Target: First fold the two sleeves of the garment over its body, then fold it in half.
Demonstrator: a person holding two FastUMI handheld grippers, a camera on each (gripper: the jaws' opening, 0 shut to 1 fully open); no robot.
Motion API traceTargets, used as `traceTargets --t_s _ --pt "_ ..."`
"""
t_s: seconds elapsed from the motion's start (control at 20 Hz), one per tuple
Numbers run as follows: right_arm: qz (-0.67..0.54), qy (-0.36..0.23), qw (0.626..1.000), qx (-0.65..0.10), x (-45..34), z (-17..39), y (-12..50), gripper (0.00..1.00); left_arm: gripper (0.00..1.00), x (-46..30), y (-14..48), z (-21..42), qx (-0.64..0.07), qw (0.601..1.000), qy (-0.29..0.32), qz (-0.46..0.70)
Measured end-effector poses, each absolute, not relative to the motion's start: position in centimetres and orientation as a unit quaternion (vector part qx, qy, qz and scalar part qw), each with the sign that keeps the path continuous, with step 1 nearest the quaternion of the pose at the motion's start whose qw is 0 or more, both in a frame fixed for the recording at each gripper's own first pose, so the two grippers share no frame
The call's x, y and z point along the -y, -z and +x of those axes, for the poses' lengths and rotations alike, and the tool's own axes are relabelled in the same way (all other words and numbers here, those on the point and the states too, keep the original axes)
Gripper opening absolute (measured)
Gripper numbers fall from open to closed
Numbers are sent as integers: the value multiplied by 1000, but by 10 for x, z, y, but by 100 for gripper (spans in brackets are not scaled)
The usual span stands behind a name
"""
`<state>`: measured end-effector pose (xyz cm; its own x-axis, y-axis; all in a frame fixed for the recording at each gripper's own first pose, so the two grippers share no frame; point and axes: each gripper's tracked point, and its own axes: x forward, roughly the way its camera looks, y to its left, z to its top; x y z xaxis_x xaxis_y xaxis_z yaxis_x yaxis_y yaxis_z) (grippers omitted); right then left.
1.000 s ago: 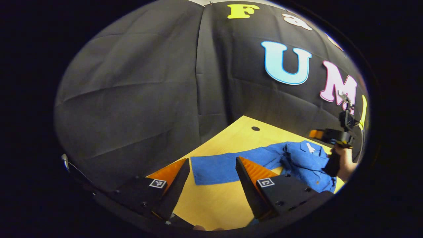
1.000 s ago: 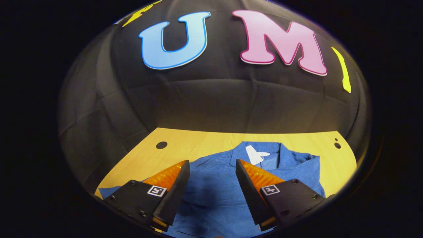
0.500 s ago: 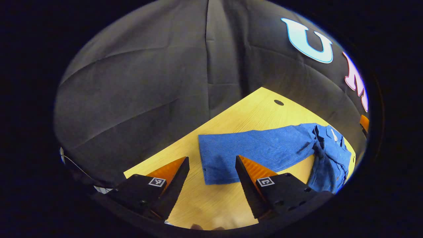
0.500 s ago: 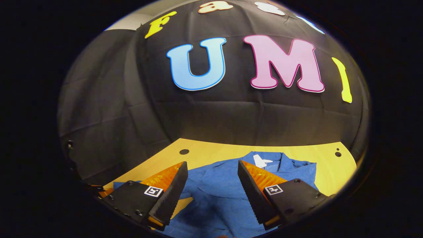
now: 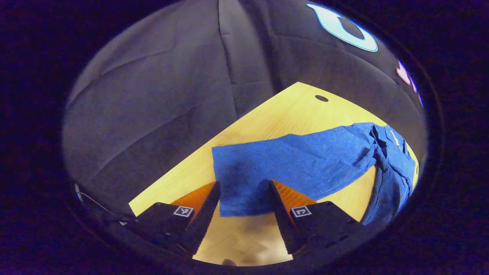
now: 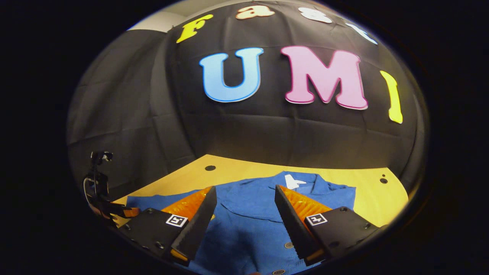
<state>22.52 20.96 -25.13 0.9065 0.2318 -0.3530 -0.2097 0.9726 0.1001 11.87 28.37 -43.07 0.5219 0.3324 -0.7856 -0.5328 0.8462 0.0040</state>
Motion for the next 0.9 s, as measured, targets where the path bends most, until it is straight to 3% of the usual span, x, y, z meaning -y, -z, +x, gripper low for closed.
traceTargets --t_s 0.1,0.15,0.2,0.25,0.3,0.35,0.7,0.9 --pt "41 -96 975 -194 -190 220 262 96 63 -284 430 123 -423 863 -247 -119" --pt "39 -90 975 -198 -180 218 266 96 62 -281 422 121 -422 866 -241 -120" --pt "35 -85 975 -200 -172 216 270 92 46 -284 427 131 -421 865 -245 -122" --pt "29 -80 976 -201 -163 213 276 92 29 -285 429 139 -418 868 -240 -118" --pt "23 -74 976 -203 -155 211 280 96 22 -274 428 136 -413 868 -250 -117" --pt "21 -68 975 -209 -146 208 285 96 4 -273 436 147 -408 871 -246 -121" --pt "30 -35 978 -204 -96 210 284 96 3 -260 395 175 -359 896 -229 -130" --pt "17 -8 978 -208 -63 211 287 96 3 -219 354 220 -330 917 -184 -130"
